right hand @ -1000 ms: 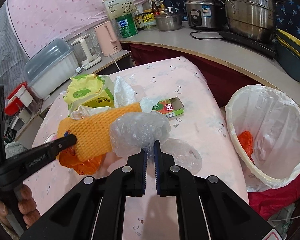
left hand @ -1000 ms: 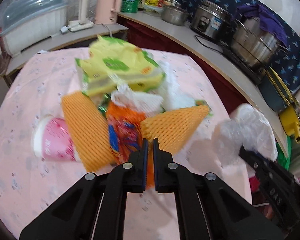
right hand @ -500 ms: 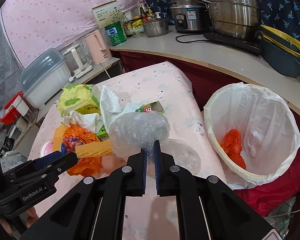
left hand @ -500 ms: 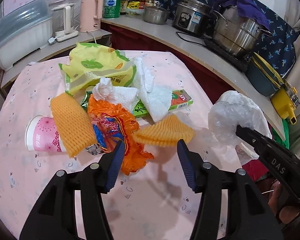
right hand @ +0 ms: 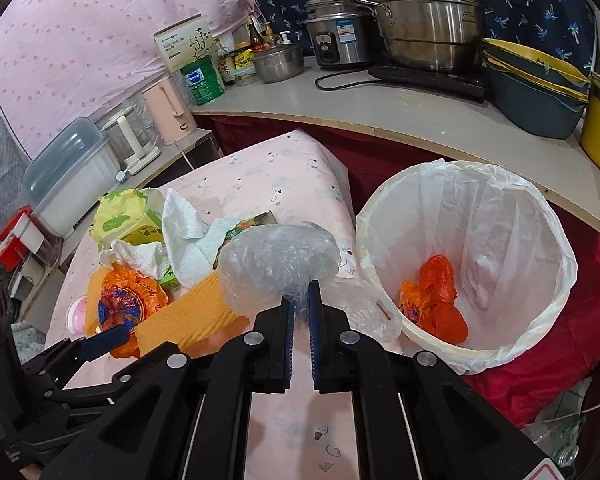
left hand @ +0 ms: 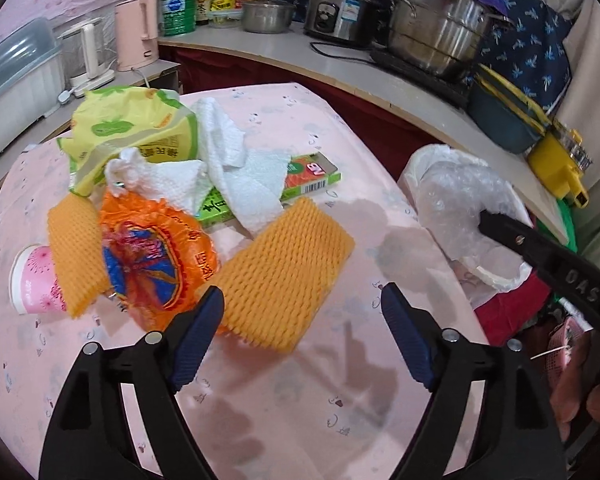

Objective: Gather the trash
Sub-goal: 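Grasp the orange foam fruit net with the left gripper while the right gripper holds the clear bag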

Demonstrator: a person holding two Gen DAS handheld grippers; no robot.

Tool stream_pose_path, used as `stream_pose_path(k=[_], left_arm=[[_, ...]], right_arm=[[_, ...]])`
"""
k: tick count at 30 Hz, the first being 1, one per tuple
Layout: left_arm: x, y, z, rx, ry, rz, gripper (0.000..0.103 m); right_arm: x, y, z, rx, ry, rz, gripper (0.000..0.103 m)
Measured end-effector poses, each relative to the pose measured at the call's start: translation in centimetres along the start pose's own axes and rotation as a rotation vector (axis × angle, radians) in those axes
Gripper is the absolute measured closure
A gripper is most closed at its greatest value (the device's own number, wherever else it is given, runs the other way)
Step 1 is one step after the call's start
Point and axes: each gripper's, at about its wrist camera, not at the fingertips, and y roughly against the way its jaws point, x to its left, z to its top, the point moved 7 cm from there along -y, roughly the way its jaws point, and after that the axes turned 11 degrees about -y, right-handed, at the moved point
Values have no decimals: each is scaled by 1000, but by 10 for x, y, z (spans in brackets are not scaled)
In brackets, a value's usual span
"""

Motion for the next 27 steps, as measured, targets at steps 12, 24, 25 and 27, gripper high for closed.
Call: stream_pose_path(k=[12, 24, 25, 27], left_arm=[[-5, -39, -9, 62, -67, 70, 39], [5, -50, -14, 79, -43, 96, 87], [4, -49, -13, 77, -38, 74, 95], [4, -44, -9, 66, -27, 71, 95]], right_arm=[[-10, -8, 0, 18, -12, -4, 96], [-14, -9, 0, 20, -18, 1, 96], [-14, -8, 0, 20, -18, 1, 96], [-14, -7, 1, 15, -18, 3, 96]])
